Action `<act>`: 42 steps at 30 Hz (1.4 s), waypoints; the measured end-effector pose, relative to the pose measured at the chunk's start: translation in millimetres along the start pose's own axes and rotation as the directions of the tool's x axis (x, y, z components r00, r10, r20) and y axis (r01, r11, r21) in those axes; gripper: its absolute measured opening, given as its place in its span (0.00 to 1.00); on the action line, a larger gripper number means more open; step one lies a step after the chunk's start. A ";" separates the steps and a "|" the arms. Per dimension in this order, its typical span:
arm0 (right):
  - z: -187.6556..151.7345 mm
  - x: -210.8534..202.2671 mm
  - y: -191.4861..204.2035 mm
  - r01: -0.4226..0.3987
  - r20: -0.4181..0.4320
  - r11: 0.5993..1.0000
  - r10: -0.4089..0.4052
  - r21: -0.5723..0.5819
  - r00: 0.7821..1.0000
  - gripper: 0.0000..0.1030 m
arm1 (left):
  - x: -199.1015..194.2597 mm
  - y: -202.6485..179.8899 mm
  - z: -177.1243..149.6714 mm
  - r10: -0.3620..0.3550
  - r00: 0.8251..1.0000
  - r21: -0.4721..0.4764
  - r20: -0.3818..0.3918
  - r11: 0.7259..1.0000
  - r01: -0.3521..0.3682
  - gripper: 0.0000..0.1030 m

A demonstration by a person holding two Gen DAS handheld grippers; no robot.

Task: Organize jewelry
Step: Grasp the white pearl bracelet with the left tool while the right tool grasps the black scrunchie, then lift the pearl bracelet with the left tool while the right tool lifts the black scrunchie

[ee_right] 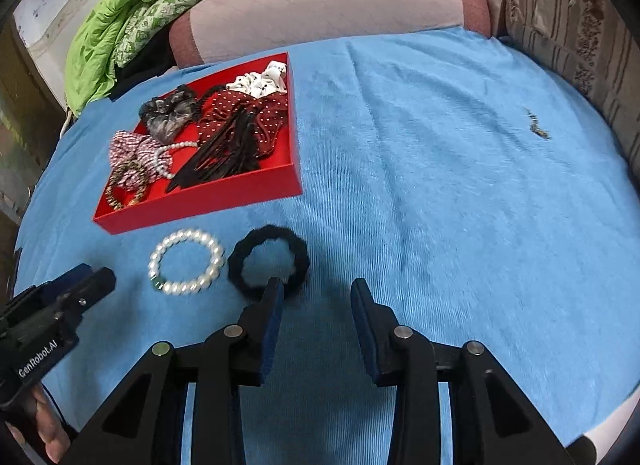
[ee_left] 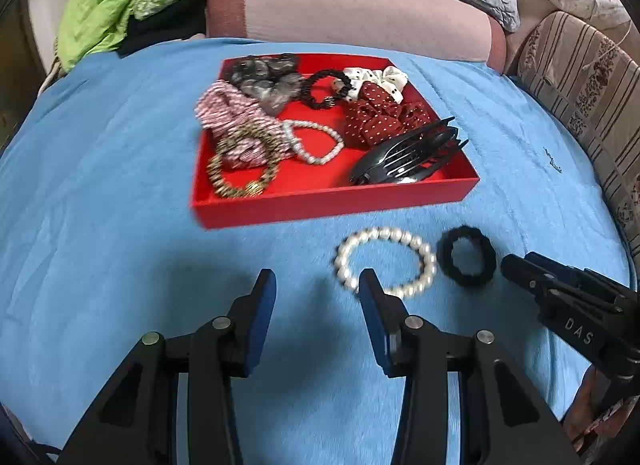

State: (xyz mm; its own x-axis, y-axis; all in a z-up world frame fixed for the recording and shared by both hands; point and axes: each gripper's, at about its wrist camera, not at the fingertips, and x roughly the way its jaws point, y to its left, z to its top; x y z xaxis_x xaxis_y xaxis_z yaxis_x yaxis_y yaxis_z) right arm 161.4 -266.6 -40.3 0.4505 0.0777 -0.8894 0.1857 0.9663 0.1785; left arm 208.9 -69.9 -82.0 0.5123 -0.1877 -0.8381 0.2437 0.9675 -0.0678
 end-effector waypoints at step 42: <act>11.0 4.2 17.8 0.039 0.082 0.995 -0.031 -0.093 0.996 0.10 | -16.5 -14.3 8.1 -0.019 1.000 0.043 0.017 0.999 0.018 0.09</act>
State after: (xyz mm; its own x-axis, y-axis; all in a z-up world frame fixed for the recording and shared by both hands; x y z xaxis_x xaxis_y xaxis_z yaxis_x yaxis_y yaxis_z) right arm 176.2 -251.8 -36.2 0.5147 0.0270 -0.8570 0.1210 0.9872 0.1038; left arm 203.6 -82.1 -62.8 0.5212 -0.2086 -0.8276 0.2883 0.9557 -0.0594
